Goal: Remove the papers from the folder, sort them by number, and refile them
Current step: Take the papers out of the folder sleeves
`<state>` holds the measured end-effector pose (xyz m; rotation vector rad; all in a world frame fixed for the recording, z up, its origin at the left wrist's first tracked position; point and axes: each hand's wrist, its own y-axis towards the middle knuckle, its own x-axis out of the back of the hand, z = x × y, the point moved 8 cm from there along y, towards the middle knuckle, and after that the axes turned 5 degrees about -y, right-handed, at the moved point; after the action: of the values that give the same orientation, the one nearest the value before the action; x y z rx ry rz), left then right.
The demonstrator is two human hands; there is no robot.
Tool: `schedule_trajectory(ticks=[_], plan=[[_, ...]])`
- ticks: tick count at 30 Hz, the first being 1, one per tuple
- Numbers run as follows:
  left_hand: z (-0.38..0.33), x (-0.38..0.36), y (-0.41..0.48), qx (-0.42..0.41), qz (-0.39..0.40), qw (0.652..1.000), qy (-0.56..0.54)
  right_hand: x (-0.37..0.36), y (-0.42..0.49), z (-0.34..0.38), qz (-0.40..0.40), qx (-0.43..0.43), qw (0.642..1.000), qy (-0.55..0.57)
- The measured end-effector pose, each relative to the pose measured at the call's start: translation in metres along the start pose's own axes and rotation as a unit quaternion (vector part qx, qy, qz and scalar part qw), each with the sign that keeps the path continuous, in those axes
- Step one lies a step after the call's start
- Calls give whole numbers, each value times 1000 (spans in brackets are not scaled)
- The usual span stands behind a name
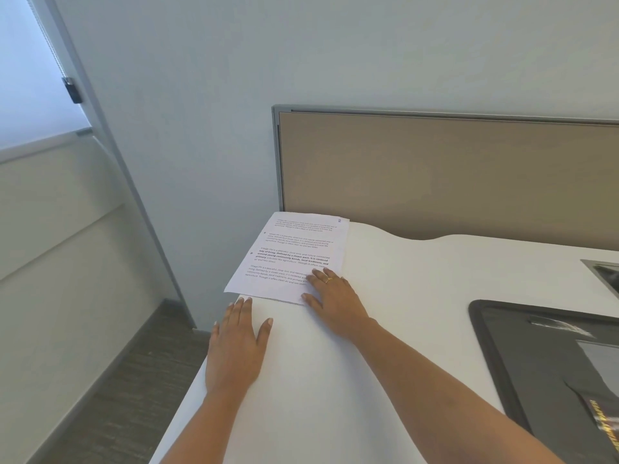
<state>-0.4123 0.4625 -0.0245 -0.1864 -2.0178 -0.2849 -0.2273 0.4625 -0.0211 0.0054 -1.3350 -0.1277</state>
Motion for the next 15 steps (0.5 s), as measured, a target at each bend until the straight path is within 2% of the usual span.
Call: schedule_trajectory(ticks=[5, 9, 15], plan=[[0, 0, 0, 4, 4, 1000, 0, 5, -10, 5, -60, 19, 998, 6], [1, -1, 1, 4, 7, 1000, 8, 11, -19, 3, -116, -2, 993, 37], [-2, 0, 0, -2, 7, 1000, 7, 13, -39, 2, -102, -13, 994, 41]])
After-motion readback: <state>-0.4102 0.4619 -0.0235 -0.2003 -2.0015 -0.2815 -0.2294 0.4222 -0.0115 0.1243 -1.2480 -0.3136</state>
